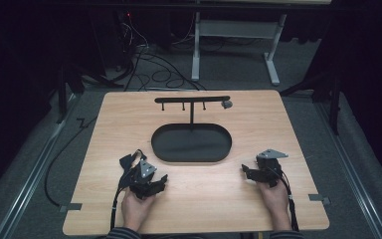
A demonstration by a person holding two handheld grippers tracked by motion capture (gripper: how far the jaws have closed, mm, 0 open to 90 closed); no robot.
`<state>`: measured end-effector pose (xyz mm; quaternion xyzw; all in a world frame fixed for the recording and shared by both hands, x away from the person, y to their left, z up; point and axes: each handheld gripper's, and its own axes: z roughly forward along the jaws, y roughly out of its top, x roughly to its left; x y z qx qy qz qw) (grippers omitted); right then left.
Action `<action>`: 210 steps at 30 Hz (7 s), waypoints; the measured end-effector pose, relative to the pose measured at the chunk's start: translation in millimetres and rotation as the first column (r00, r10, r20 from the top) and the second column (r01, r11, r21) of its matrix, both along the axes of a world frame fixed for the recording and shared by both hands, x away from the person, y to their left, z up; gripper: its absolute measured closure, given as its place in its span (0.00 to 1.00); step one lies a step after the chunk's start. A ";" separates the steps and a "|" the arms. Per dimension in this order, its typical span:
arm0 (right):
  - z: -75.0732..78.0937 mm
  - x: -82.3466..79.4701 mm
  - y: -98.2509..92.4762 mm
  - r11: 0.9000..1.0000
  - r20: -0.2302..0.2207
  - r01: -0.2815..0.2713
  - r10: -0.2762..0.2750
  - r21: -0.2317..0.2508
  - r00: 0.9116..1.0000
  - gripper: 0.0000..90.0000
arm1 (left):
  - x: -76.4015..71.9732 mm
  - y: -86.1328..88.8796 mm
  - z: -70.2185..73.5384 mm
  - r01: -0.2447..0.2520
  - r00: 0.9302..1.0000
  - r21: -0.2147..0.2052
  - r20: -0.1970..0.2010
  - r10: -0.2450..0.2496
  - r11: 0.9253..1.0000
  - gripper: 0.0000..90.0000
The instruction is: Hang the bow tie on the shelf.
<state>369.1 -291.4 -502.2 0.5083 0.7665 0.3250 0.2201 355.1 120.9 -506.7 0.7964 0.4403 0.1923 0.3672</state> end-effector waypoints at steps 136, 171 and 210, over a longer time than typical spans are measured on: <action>0.2 0.3 -1.1 1.000 -0.004 0.004 -0.004 0.016 1.000 0.35 | 22.1 62.5 58.4 -0.130 0.991 -0.066 0.018 0.131 0.989 1.00; 0.2 0.4 -1.4 1.000 -0.003 0.003 -0.003 0.018 1.000 0.35 | 25.9 51.0 98.9 -0.049 0.992 -0.173 0.105 0.068 0.984 1.00; 0.3 0.4 -1.6 1.000 -0.005 0.002 -0.002 0.021 1.000 0.35 | 53.0 25.6 143.1 0.032 0.985 -0.215 0.175 0.007 0.976 1.00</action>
